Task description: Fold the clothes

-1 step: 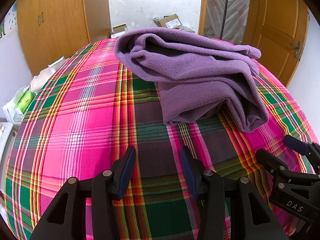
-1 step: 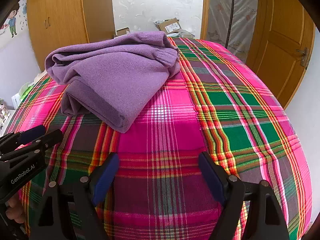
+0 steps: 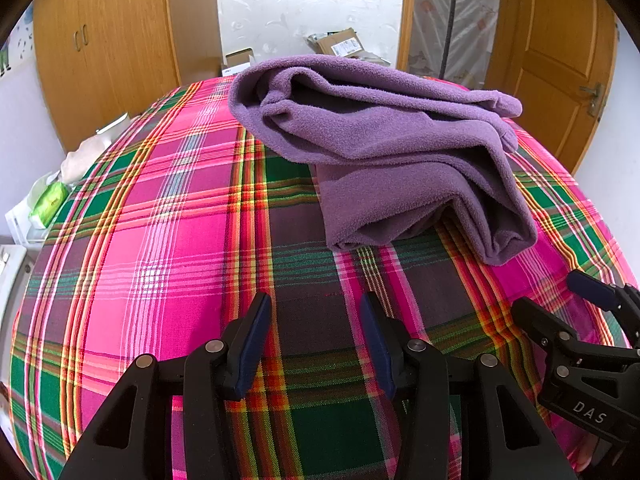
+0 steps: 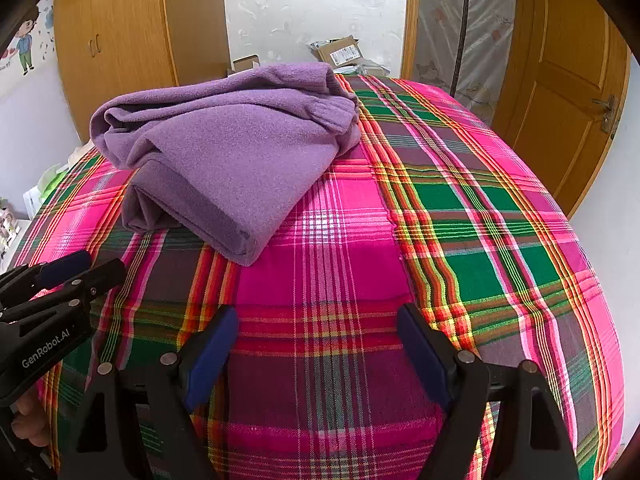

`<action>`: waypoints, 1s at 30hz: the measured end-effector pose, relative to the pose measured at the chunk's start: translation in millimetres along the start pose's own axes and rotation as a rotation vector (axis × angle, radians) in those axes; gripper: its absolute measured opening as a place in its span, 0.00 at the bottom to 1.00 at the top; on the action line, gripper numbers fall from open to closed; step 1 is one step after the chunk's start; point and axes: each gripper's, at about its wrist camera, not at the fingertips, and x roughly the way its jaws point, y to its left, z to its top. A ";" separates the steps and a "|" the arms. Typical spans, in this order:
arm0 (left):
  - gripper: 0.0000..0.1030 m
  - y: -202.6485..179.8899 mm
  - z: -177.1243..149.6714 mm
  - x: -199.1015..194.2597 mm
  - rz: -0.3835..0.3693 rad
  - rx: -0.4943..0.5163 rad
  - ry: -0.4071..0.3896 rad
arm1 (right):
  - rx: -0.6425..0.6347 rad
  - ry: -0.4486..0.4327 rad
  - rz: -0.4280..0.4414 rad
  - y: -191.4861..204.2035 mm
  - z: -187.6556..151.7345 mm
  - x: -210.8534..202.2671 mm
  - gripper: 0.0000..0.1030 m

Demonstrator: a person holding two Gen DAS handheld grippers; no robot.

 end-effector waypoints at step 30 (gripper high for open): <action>0.47 -2.1 -1.6 -3.2 0.010 0.006 0.000 | 0.003 0.001 -0.004 -1.6 1.7 3.6 0.80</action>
